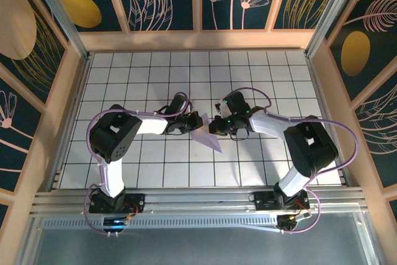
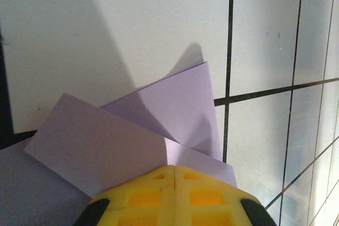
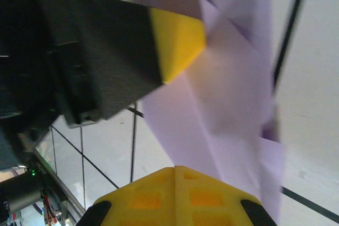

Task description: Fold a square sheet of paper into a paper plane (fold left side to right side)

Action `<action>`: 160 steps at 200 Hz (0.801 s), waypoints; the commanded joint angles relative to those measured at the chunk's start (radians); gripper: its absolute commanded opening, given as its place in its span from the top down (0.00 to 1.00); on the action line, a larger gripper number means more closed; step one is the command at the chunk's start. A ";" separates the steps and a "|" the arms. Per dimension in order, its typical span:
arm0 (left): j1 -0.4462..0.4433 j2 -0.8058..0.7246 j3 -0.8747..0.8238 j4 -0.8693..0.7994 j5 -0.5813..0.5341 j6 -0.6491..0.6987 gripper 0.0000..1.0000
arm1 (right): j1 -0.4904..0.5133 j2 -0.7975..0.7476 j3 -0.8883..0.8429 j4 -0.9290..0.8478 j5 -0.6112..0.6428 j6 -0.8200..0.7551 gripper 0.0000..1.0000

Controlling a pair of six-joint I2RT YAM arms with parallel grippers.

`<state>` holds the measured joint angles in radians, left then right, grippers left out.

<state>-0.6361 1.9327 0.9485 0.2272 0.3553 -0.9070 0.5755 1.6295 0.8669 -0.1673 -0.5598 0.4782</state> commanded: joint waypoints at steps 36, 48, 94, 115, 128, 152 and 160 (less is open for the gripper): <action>0.000 0.043 0.006 -0.081 -0.039 -0.005 1.00 | 0.044 0.093 0.017 0.075 0.020 0.062 1.00; 0.000 0.043 0.006 -0.081 -0.039 -0.006 1.00 | 0.043 0.109 0.017 0.087 0.021 0.066 1.00; 0.000 0.044 0.009 -0.088 -0.042 -0.002 1.00 | 0.044 0.160 0.035 0.094 0.046 0.059 1.00; 0.002 0.046 0.012 -0.094 -0.044 0.000 1.00 | 0.044 0.181 0.043 0.074 0.059 0.048 1.00; 0.002 0.046 0.012 -0.096 -0.047 0.001 1.00 | 0.043 0.187 0.037 0.056 0.074 0.044 1.00; 0.001 0.048 0.018 -0.117 -0.059 0.007 1.00 | 0.043 0.188 0.023 0.011 0.095 0.031 1.00; 0.002 0.050 0.018 -0.123 -0.062 0.008 1.00 | 0.043 0.183 0.015 -0.003 0.099 0.030 1.00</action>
<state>-0.6361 1.9366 0.9642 0.2012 0.3534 -0.9066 0.6151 1.7966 0.8860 -0.0971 -0.5240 0.5301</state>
